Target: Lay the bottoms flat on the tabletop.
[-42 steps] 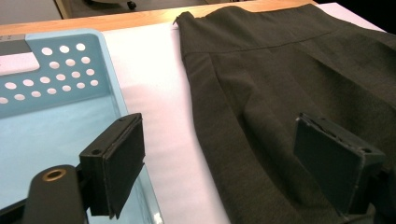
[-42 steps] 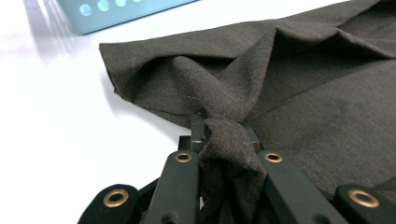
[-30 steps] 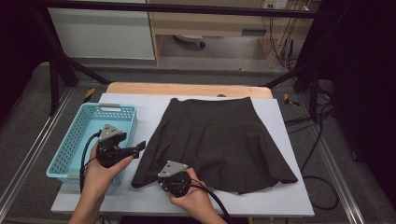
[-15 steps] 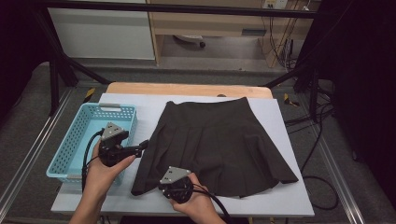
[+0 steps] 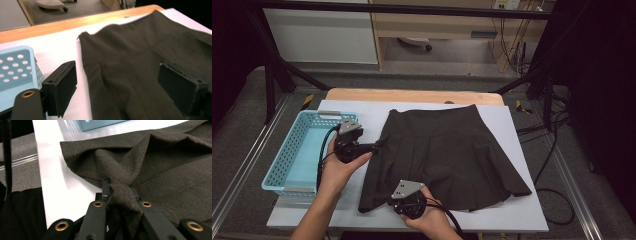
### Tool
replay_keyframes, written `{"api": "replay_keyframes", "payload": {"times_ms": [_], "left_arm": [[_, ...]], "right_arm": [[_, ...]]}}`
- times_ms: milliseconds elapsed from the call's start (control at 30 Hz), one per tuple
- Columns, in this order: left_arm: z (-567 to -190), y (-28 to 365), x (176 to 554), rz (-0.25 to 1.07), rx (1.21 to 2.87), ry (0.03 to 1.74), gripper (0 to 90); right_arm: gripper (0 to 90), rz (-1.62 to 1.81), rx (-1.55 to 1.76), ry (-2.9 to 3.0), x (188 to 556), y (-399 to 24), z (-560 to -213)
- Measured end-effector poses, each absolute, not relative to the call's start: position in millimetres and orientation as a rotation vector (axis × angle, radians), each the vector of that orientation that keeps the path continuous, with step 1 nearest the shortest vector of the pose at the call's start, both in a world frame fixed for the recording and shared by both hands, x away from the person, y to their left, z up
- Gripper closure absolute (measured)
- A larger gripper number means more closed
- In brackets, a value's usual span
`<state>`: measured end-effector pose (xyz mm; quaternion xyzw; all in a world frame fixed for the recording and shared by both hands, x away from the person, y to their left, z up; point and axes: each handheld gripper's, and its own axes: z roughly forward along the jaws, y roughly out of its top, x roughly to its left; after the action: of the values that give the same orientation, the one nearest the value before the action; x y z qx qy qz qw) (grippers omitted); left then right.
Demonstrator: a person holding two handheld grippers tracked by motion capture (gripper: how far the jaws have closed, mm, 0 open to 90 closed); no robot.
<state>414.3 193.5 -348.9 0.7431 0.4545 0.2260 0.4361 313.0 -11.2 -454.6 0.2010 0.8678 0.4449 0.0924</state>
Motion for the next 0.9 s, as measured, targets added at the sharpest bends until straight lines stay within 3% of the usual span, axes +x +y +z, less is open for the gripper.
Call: {"api": "replay_keyframes", "payload": {"times_ms": [900], "left_arm": [[-379,160,450,0.534,1.88,1.149,11.7]], "right_arm": [[82.5,1.326,0.601,2.664,311,-35,-458]]}}
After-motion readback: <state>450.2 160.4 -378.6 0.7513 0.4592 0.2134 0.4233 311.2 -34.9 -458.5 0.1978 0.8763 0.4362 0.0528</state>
